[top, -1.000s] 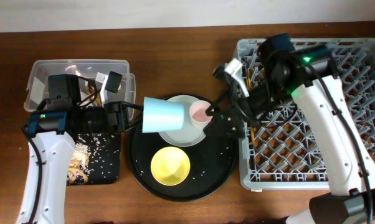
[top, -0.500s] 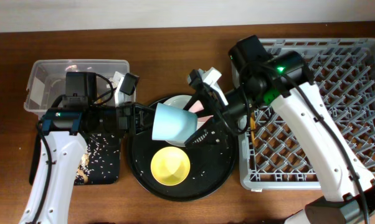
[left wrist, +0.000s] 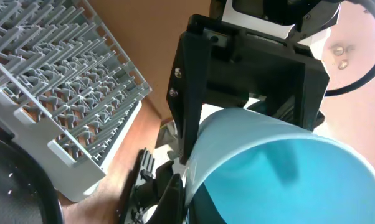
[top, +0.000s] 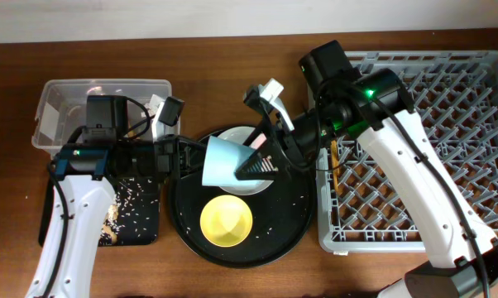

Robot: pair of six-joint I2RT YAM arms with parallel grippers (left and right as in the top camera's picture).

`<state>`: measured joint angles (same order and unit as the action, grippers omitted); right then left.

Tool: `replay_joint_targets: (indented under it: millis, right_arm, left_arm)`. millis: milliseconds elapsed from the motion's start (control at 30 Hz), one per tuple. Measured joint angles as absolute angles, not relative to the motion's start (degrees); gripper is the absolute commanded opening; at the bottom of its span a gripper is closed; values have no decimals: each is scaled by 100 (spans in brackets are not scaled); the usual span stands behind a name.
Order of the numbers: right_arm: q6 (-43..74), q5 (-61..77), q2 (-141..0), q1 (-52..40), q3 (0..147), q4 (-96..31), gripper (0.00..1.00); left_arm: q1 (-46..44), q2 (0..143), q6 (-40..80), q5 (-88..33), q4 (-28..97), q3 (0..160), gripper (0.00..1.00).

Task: Sort waste into correct bins and load items into the dishwasher rack
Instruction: 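Hand the blue cup from the left gripper to the right gripper, then place the blue cup upside down in the rack with the right gripper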

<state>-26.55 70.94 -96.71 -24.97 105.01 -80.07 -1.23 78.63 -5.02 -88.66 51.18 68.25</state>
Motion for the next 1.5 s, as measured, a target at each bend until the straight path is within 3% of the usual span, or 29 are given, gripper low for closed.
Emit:
replay_joint_targets:
  millis: [67,300,433,500,567,633,1000,1100,1500]
  right_arm:
    - [-2571,7072,-9671,-2497,10501,-8007,61]
    - [-2655,6993,-9671,-2491,10501,-8162,63]
    - [-2681,6877,-9671,-2491,10510,-8458,80]
    - [-2670,6851,-9671,-2497,10510,-8532,79]
    - [-2659,6838,-9671,-2497,10510,-8549,60]
    - [-2659,6794,-9679,-2497,10510,-8545,53]
    - [-2615,6930,-9682,-2257,10499,-8453,58]
    - [-2635,6879,-9682,-2193,10499,-8438,57]
    - [-2320,5710,-9682,-1347,10499,-8307,53]
  left_arm:
    - [-121,7863,-521,-8831,5116,6825,0]
    - [-130,7863,-517,-8768,4984,6823,0]
    - [-150,7863,-517,-8744,4888,6823,0]
    - [-132,7863,-517,-8733,4856,6825,0]
    - [-132,7863,-517,-8711,4836,6825,0]
    - [-132,7854,-519,-8744,4838,6825,0]
    - [-187,7852,-561,-8462,5317,6847,2]
    - [-276,7852,-556,-8291,5317,6849,9]
    - [154,7843,-534,-5850,5496,6853,12]
